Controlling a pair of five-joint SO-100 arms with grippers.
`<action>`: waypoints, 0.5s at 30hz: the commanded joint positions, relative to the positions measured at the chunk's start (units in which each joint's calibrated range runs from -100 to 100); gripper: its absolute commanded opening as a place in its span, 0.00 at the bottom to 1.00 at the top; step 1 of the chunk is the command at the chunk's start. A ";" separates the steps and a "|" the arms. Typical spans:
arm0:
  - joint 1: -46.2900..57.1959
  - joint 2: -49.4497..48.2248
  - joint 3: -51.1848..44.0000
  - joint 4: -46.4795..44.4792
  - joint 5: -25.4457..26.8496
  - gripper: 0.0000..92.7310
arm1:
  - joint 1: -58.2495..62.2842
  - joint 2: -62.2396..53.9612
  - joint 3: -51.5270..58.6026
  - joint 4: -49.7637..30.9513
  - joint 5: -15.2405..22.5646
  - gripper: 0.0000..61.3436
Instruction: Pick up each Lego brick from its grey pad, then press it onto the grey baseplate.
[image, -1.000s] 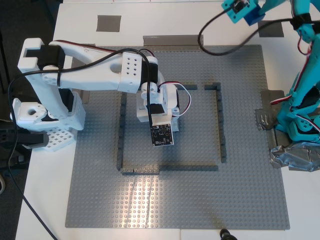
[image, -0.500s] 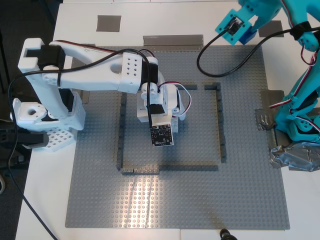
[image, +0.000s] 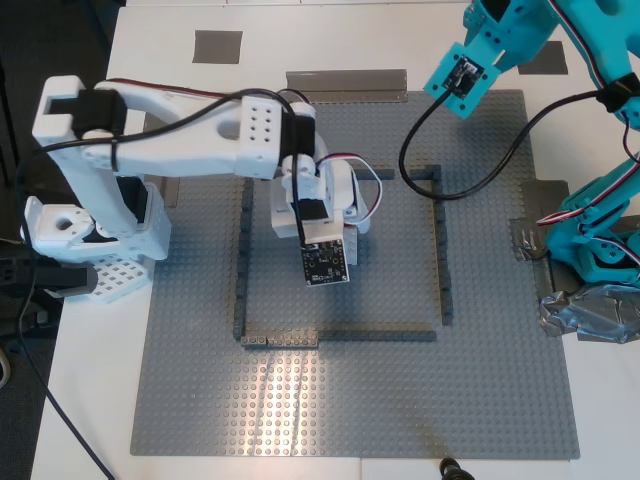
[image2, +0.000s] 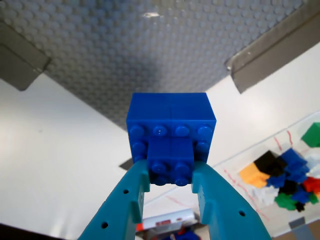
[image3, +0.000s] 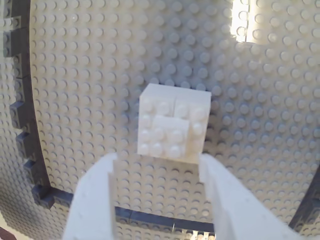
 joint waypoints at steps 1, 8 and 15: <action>-1.28 -3.17 1.27 0.11 1.89 0.00 | -0.83 -10.60 -4.43 3.41 1.22 0.13; -1.57 -3.17 1.45 0.51 3.41 0.00 | -3.95 -18.84 -5.43 13.41 2.39 0.00; -7.16 -3.17 1.54 0.59 3.26 0.00 | -16.07 -25.11 -3.71 20.74 2.88 0.00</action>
